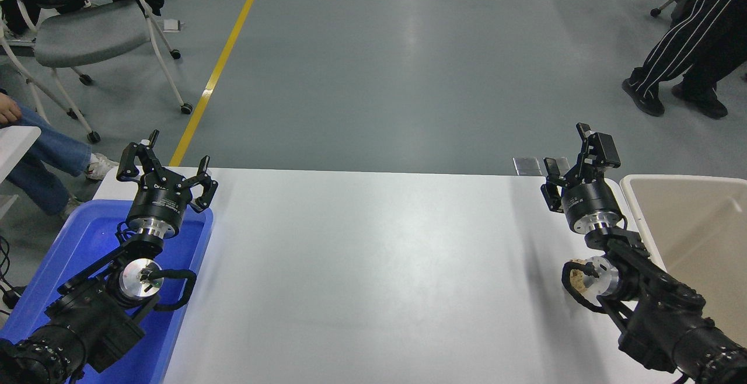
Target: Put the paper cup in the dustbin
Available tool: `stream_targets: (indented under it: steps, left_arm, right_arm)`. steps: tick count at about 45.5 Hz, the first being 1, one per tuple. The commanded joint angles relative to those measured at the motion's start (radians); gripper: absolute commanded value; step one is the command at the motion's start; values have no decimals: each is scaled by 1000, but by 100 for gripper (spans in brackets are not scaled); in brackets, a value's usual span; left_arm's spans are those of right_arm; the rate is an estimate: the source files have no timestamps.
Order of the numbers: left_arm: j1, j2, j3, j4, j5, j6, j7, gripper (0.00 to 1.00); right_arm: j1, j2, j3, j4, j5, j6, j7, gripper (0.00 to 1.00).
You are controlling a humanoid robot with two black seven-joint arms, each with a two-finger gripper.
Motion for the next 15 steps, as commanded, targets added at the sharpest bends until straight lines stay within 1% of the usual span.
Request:
stream_targets:
  steps: [1,15]
  left_arm:
    - [0,0,0,0,0,0,0,100]
    - [0,0,0,0,0,0,0,100]
  right_arm:
    - [7,-8,-7,-20,7,-2,0,99]
    - [9,-8,-7,-31,10,-2,0,99]
